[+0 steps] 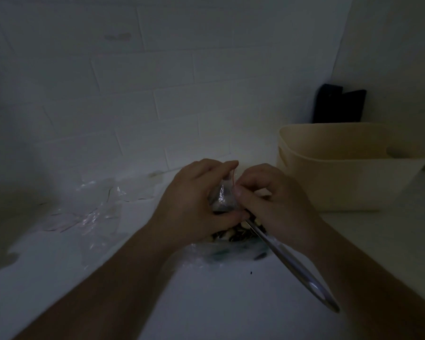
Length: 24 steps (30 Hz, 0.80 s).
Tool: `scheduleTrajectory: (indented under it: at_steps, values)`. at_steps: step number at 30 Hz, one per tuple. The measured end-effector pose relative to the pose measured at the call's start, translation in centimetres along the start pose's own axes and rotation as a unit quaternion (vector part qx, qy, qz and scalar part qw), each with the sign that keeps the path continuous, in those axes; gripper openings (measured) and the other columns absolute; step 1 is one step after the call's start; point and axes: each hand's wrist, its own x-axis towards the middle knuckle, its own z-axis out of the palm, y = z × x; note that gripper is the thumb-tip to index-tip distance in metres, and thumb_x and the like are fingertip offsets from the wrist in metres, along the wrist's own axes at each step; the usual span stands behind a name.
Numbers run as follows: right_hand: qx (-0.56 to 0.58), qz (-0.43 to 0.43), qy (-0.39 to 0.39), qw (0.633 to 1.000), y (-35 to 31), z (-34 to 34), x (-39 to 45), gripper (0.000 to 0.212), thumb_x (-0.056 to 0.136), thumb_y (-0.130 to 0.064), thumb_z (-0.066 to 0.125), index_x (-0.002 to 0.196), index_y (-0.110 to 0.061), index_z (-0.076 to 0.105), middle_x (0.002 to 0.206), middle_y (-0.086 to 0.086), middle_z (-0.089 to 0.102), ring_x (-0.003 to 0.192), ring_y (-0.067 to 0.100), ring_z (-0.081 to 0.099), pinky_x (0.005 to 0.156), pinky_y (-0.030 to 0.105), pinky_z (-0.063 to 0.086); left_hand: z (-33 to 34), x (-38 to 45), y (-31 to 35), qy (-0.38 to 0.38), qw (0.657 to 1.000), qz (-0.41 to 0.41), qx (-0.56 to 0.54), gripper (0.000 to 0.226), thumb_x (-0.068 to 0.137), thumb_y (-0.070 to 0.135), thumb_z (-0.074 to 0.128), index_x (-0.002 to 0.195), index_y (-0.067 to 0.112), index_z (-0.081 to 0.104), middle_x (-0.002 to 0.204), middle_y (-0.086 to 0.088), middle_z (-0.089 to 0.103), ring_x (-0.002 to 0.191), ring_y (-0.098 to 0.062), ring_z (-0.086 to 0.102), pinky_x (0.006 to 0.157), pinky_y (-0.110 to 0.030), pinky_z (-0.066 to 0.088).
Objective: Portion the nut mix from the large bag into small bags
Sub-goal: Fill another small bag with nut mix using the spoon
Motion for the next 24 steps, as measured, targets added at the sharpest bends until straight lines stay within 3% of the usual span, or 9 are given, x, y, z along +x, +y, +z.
scheduleTrajectory:
  at_steps: [4, 7, 10, 12, 16, 18, 20, 22, 24]
  values:
    - [0.030, 0.029, 0.003, 0.999, 0.1, -0.5, -0.1, 0.017, 0.091, -0.022, 0.071, 0.075, -0.027, 0.069, 0.091, -0.008, 0.067, 0.088, 0.008, 0.066, 0.075, 0.032, 0.054, -0.1, 0.1, -0.1, 0.001, 1.000, -0.001, 0.012, 0.083, 0.072, 0.059, 0.081, 0.141, 0.017, 0.063, 0.120, 0.006, 0.067, 0.110, -0.012, 0.063, 0.095, -0.035, 0.052]
    - [0.014, 0.031, -0.014, 0.999, -0.2, -1.7, 0.0, 0.016, 0.095, -0.028, 0.066, 0.080, -0.031, 0.070, 0.085, -0.014, 0.067, 0.080, 0.004, 0.064, 0.069, 0.018, 0.046, -0.6, 0.1, -0.1, -0.004, 0.999, -0.038, 0.003, 0.080, 0.074, 0.060, 0.076, 0.142, 0.022, 0.062, 0.118, 0.013, 0.064, 0.109, -0.007, 0.059, 0.096, -0.027, 0.049]
    - [-0.046, 0.028, -0.156, 0.986, -0.1, -3.8, -0.3, 0.018, 0.100, -0.027, 0.064, 0.087, -0.038, 0.071, 0.073, -0.024, 0.066, 0.067, -0.002, 0.062, 0.061, 0.010, 0.043, -1.3, 0.2, -0.4, 0.018, 0.991, -0.108, -0.083, 0.073, 0.074, 0.057, 0.080, 0.138, 0.026, 0.065, 0.112, 0.020, 0.065, 0.105, -0.002, 0.061, 0.092, -0.016, 0.047]
    - [-0.154, 0.002, -0.263, 0.952, 0.8, -4.9, -0.6, 0.027, 0.101, -0.023, 0.063, 0.091, -0.047, 0.070, 0.082, -0.026, 0.066, 0.080, -0.004, 0.062, 0.069, 0.010, 0.044, -2.1, 0.4, -0.6, -0.014, 0.968, -0.174, -0.178, 0.067, 0.072, 0.058, 0.079, 0.133, 0.033, 0.069, 0.114, 0.018, 0.070, 0.108, -0.001, 0.065, 0.093, -0.020, 0.052]
    - [-0.250, -0.021, -0.348, 0.903, 2.7, -5.2, -0.6, 0.055, 0.095, -0.003, 0.058, 0.086, -0.057, 0.067, 0.100, -0.019, 0.054, 0.091, -0.005, 0.054, 0.074, 0.009, 0.038, -3.4, 0.7, -0.7, -0.133, 0.917, -0.223, -0.301, 0.049, 0.078, 0.038, 0.085, 0.124, 0.031, 0.073, 0.125, 0.018, 0.073, 0.120, 0.002, 0.065, 0.097, -0.015, 0.051]
    - [-0.251, -0.006, -0.383, 0.889, 2.8, -5.1, -0.8, 0.055, 0.093, -0.004, 0.059, 0.086, -0.058, 0.065, 0.103, -0.019, 0.050, 0.094, -0.007, 0.051, 0.074, 0.007, 0.038, -3.7, 0.6, -0.9, -0.186, 0.902, -0.229, -0.316, 0.052, 0.077, 0.040, 0.089, 0.124, 0.027, 0.074, 0.127, 0.015, 0.073, 0.122, -0.002, 0.066, 0.101, -0.020, 0.051]
    - [-0.237, -0.006, -0.397, 0.886, 3.0, -5.0, -1.1, 0.047, 0.090, -0.009, 0.066, 0.088, -0.056, 0.067, 0.107, -0.019, 0.050, 0.098, -0.003, 0.052, 0.079, 0.008, 0.040, -3.8, 0.5, -1.0, -0.213, 0.898, -0.229, -0.309, 0.054, 0.076, 0.046, 0.085, 0.125, 0.026, 0.075, 0.128, 0.012, 0.073, 0.124, -0.008, 0.066, 0.109, -0.032, 0.050]
    - [-0.216, -0.028, -0.385, 0.897, 3.3, -4.8, -1.1, 0.040, 0.088, -0.013, 0.072, 0.092, -0.053, 0.069, 0.108, -0.018, 0.053, 0.100, 0.000, 0.055, 0.085, 0.018, 0.047, -3.8, 0.5, -1.0, -0.222, 0.894, -0.239, -0.306, 0.054, 0.076, 0.047, 0.082, 0.124, 0.025, 0.075, 0.129, 0.011, 0.072, 0.125, -0.010, 0.065, 0.114, -0.041, 0.047]
    - [-0.173, -0.061, -0.318, 0.930, 3.2, -4.4, -0.7, 0.031, 0.090, -0.018, 0.068, 0.099, -0.047, 0.071, 0.104, -0.016, 0.058, 0.097, 0.004, 0.059, 0.083, 0.024, 0.050, -3.8, 0.6, -0.9, -0.227, 0.893, -0.250, -0.297, 0.047, 0.079, 0.045, 0.083, 0.121, 0.025, 0.077, 0.125, 0.009, 0.074, 0.121, -0.011, 0.068, 0.112, -0.043, 0.049]
